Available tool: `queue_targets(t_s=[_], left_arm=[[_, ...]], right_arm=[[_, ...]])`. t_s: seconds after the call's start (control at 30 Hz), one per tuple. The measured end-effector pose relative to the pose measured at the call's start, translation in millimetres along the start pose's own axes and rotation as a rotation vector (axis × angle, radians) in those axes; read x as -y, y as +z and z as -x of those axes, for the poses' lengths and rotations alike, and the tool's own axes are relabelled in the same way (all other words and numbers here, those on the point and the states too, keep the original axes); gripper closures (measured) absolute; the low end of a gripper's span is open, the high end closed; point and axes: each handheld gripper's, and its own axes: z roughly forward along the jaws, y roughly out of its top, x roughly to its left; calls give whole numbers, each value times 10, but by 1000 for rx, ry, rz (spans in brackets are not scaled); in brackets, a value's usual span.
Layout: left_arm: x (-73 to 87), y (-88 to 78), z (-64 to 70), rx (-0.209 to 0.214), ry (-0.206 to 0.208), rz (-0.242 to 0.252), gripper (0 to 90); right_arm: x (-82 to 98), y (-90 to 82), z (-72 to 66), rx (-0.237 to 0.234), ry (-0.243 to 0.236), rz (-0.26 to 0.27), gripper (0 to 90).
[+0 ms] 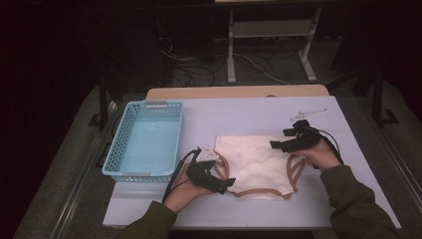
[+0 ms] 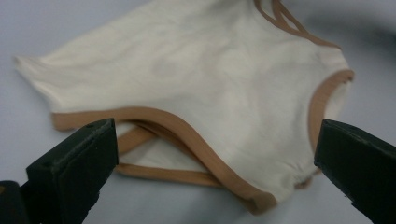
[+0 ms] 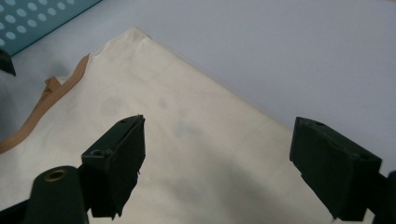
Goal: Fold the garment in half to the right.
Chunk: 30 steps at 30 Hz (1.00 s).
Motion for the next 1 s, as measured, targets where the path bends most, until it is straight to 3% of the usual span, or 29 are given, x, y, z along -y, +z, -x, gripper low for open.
queue_targets(t_s=[0.17, 0.37, 0.5, 1.0], left_arm=[[81, -8, 36, 19, 44, -36, 0], [124, -131, 30, 7, 36, 1, 0], [179, -199, -10, 3, 35, -8, 0], [202, -186, 13, 2, 42, -6, 0]], right_arm=[[-31, 57, -110, -2, 4, 4, 176], [-77, 146, -244, -14, -10, 5, 177], [-105, 211, -334, -39, -25, -2, 177], [-299, 509, -570, -100, -76, -3, 182]])
